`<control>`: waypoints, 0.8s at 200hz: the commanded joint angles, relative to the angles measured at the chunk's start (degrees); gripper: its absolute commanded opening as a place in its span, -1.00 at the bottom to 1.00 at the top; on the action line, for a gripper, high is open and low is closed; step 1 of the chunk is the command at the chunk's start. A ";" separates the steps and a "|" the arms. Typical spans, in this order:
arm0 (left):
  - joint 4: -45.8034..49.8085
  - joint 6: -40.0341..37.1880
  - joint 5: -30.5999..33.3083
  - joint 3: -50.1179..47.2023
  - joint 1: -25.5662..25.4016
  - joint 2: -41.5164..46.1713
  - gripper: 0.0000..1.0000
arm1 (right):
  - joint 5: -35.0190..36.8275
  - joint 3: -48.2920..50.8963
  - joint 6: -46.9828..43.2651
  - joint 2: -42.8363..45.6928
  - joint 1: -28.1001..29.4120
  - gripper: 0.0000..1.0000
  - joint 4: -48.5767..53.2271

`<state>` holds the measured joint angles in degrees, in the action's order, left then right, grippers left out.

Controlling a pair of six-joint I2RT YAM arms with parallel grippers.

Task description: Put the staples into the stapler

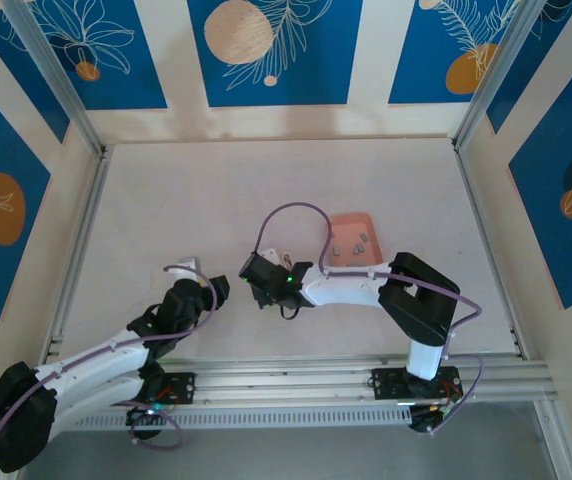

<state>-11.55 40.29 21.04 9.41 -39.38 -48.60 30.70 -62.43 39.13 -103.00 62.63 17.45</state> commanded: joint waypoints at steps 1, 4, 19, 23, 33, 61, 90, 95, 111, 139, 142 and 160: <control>-0.75 -0.92 -0.47 -0.44 0.85 0.26 0.34 | 1.12 -1.46 0.86 -1.14 0.25 -0.72 1.87; -0.69 -0.91 -0.47 -0.43 0.83 0.26 0.34 | 1.16 -1.46 0.87 -1.15 0.29 -0.72 1.96; -0.71 -1.00 -0.50 -0.44 0.82 0.29 0.34 | 1.15 -1.46 0.93 -1.37 0.27 -0.72 2.06; -0.73 -1.01 -0.49 -0.42 0.88 0.34 0.34 | 1.12 -1.46 0.94 -1.44 0.23 -0.73 2.07; -0.75 -1.07 -0.48 -0.44 0.87 0.35 0.34 | 1.17 -1.55 0.99 -1.49 0.25 -0.72 2.23; -0.58 -1.13 -0.60 -0.44 0.91 0.52 0.34 | 1.69 -1.64 1.03 -1.50 0.40 -0.73 2.92; -0.33 -1.18 -0.56 -0.44 0.86 0.72 0.34 | 2.76 -1.42 1.29 -1.16 0.67 -0.73 3.73; -0.19 -1.14 -0.56 -0.44 0.97 0.87 0.34 | 2.86 -1.32 1.29 -1.07 0.73 -0.73 3.64; -0.05 -1.27 -0.54 -0.47 0.91 1.15 0.34 | 3.27 -0.77 0.46 -0.41 0.76 -0.73 2.55; 0.20 -1.32 -0.49 -0.42 0.96 1.48 0.34 | 3.58 1.13 -1.44 1.86 1.14 -0.73 -1.32; 0.21 -1.36 -0.47 -0.44 0.90 1.53 0.34 | 3.58 1.43 -1.62 2.14 1.16 -0.73 -1.75; 0.22 -1.35 -0.48 -0.40 0.97 1.67 0.34 | 3.97 3.11 -2.40 3.97 1.51 -0.73 -4.31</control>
<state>-11.46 39.90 21.04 9.41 -39.22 -47.68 32.60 -61.54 38.30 -102.85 63.26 16.91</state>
